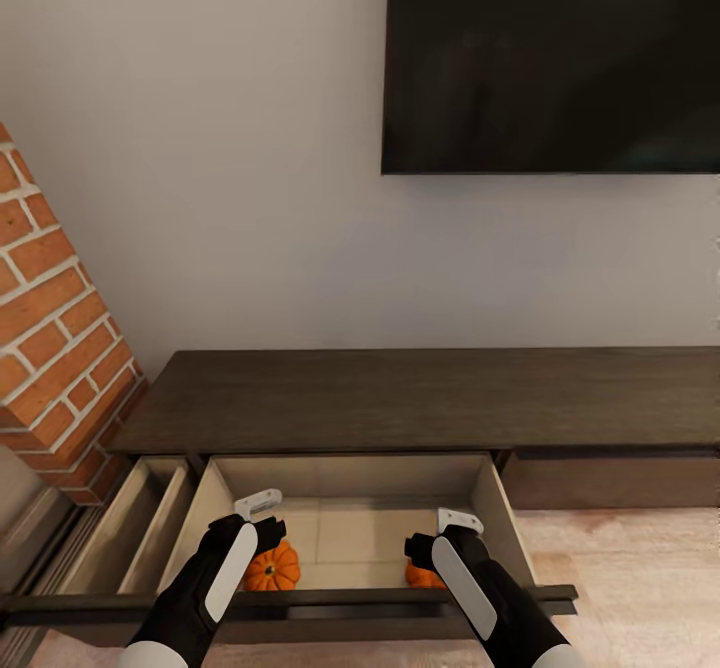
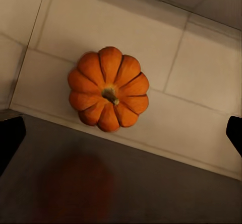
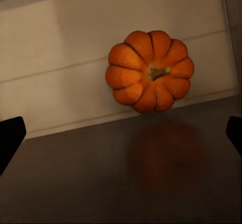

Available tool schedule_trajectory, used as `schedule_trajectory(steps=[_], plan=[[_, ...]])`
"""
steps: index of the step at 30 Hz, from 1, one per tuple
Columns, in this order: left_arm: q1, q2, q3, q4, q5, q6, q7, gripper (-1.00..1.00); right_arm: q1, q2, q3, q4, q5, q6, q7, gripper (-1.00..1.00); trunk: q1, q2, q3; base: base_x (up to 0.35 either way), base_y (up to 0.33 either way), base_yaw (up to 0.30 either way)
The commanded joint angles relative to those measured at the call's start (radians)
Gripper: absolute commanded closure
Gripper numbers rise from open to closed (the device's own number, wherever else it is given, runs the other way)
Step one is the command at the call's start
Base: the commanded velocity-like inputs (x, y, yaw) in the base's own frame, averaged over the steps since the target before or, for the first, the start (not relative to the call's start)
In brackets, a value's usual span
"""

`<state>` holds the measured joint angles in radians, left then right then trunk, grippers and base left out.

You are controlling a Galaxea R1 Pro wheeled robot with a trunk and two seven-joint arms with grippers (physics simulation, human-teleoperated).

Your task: Place each of the two pumpkins and all three candles from the living room inside a cabinet in the living room (use any cabinet), then make sure every cabinet is closed, and position the cauldron so it is next to a table in the living room.

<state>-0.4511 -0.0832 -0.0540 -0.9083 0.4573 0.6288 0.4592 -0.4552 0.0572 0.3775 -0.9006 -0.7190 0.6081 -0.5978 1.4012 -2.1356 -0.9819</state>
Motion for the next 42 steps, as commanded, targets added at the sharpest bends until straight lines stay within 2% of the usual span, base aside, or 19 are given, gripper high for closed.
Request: schedule_trajectory(steps=[1,35,42], plan=[[0.000,0.000,-0.002,-0.001,0.011,0.002,0.010,-1.00,-0.001,0.000,0.002,-0.001,-0.010,0.001,-0.010,-1.00,-0.004,0.007,0.002,-0.157,0.000,0.000],[0.000,0.000,-0.004,-0.001,0.009,0.002,0.010,-1.00,-0.001,0.001,0.001,-0.011,-0.014,-0.001,-0.010,-1.00,-0.135,0.245,0.109,-0.067,0.006,0.000],[0.000,0.000,-0.004,-0.001,0.009,0.002,0.009,-1.00,-0.001,0.001,0.001,-0.012,-0.014,-0.001,-0.010,-1.00,-0.162,0.294,0.131,-0.234,0.000,0.000]])
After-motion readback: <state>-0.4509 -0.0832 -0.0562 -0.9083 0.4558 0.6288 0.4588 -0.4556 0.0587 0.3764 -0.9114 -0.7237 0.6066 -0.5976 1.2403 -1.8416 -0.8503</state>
